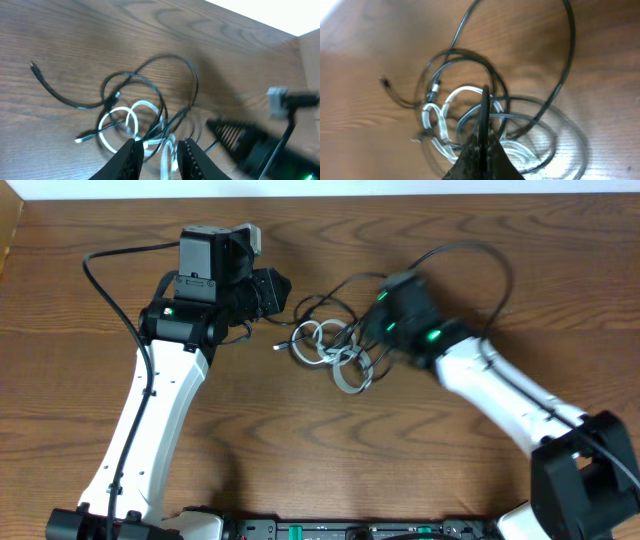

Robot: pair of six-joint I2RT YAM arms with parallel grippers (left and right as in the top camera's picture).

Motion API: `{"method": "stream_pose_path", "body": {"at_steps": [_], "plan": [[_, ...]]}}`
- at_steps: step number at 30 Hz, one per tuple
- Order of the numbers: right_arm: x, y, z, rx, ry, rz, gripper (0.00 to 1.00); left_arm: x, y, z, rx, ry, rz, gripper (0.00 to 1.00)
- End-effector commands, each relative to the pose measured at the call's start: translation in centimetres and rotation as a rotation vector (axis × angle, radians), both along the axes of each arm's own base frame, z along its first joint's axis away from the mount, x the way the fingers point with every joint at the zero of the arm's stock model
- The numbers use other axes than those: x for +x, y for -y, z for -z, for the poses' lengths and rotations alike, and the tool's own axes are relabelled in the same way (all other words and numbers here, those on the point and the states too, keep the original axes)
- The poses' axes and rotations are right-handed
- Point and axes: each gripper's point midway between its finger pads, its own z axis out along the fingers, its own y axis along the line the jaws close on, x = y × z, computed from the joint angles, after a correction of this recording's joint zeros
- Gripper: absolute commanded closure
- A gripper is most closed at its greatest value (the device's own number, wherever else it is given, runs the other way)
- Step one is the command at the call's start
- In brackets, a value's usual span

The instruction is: Untangle cables

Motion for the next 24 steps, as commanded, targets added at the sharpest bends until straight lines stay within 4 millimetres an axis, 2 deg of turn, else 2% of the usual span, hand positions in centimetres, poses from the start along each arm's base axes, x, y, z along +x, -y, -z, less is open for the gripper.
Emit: {"method": "stream_pose_path", "body": {"at_steps": [1, 4, 7, 12, 14, 18, 24], "plan": [[4.1, 1.9, -6.9, 0.155, 0.125, -0.145, 0.99, -0.8, 1.0, -1.0, -0.023, 0.032, 0.094, 0.71], [5.4, 3.7, -11.2, 0.252, 0.181, -0.201, 0.99, -1.4, 2.1, -1.5, -0.069, 0.033, 0.157, 0.71], [5.4, 4.9, -14.4, 0.285, 0.212, -0.262, 0.99, -2.1, 3.3, -2.0, -0.111, 0.045, 0.239, 0.69], [4.3, 5.2, -16.6, 0.246, 0.216, -0.335, 0.99, -3.3, 5.1, -2.6, -0.171, 0.080, 0.396, 0.67], [3.8, 4.7, -17.7, 0.263, 0.231, -0.376, 0.99, -3.4, 5.5, -2.3, -0.181, 0.083, 0.431, 0.67], [2.9, 3.3, -20.5, 0.345, 0.277, -0.465, 0.99, -3.2, 6.1, -1.5, -0.208, 0.072, 0.479, 0.67], [1.4, 2.8, -23.9, 0.399, 0.349, -0.534, 0.99, -2.0, 7.3, -0.8, -0.264, 0.099, 0.543, 0.67]]}}
